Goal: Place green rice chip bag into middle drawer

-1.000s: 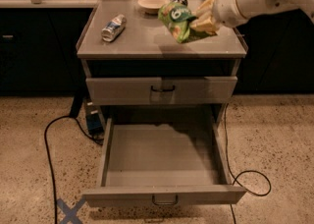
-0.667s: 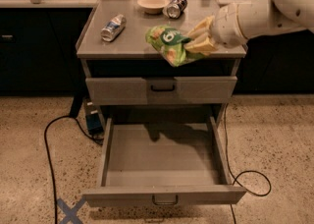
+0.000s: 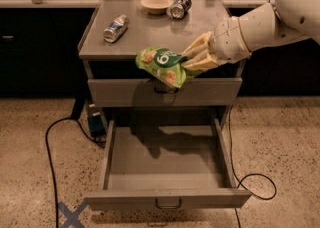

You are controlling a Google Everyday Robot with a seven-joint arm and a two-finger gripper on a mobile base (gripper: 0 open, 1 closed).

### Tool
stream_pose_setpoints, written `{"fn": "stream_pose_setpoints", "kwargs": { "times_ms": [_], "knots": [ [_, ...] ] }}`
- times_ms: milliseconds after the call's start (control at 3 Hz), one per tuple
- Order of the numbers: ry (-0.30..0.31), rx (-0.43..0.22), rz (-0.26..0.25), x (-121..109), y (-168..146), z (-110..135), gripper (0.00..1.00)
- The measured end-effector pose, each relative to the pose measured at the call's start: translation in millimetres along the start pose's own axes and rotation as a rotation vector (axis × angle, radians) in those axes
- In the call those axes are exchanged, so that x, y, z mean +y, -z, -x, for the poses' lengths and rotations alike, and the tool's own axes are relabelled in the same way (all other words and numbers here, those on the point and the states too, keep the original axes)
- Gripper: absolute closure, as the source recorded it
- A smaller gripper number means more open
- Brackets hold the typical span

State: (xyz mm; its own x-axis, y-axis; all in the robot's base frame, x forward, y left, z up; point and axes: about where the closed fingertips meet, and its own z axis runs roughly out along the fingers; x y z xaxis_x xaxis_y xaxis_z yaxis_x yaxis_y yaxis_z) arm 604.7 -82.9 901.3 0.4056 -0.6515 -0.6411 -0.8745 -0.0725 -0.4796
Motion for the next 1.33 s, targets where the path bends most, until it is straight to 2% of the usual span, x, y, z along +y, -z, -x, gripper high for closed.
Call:
{"fn": "stream_pose_setpoints", "kwargs": {
  "times_ms": [333,667,1000,1333],
  "knots": [
    [0.002,0.003,0.010,2,-3,0,1.00],
    [-0.025,0.023,0.050,29,-8,-16,1.00],
    [-0.069,0.010,0.113,75,-16,-42,1.00],
    [-0.145,0.011,0.201,136,-18,-82,1.00]
  ]
}}
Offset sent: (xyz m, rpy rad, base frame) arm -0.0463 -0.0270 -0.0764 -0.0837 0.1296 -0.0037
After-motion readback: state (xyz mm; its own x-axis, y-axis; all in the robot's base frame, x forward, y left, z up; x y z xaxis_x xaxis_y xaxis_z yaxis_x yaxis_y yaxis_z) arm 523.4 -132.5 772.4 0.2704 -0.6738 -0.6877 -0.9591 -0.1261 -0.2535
